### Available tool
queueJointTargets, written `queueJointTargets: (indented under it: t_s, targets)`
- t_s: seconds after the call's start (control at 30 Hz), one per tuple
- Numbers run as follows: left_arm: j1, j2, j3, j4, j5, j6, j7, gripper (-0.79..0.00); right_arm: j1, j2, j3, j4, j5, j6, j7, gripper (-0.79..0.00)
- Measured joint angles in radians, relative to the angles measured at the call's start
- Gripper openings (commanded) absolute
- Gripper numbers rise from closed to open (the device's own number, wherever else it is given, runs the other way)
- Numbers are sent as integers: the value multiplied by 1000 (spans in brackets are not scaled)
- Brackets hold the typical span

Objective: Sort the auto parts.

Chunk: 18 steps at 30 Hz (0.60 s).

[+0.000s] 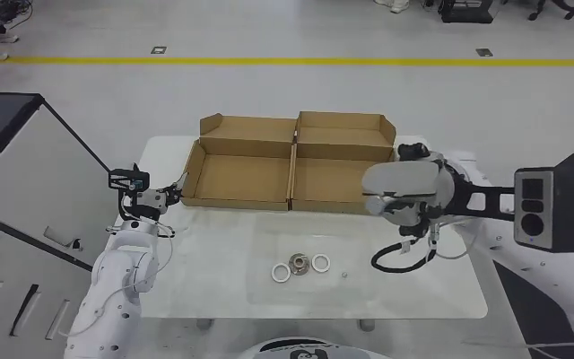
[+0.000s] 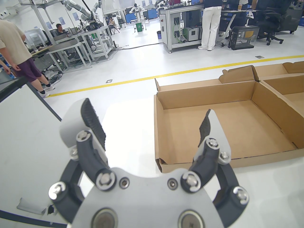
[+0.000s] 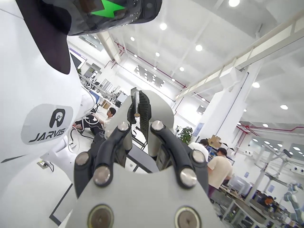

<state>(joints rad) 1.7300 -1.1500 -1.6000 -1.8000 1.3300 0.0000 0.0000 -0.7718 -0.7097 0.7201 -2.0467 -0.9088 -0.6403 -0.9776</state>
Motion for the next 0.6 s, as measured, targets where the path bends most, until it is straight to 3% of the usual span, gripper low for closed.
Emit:
queueJointTargets:
  t_s: [0.27,0.6]
  targets:
    - [0,0,0,0,0,0,0,0,-14,-38,13,7,6,-1,15,-785]
    - [0,0,0,0,0,0,0,0,-45,-61,56,5,-20,4,188,-785]
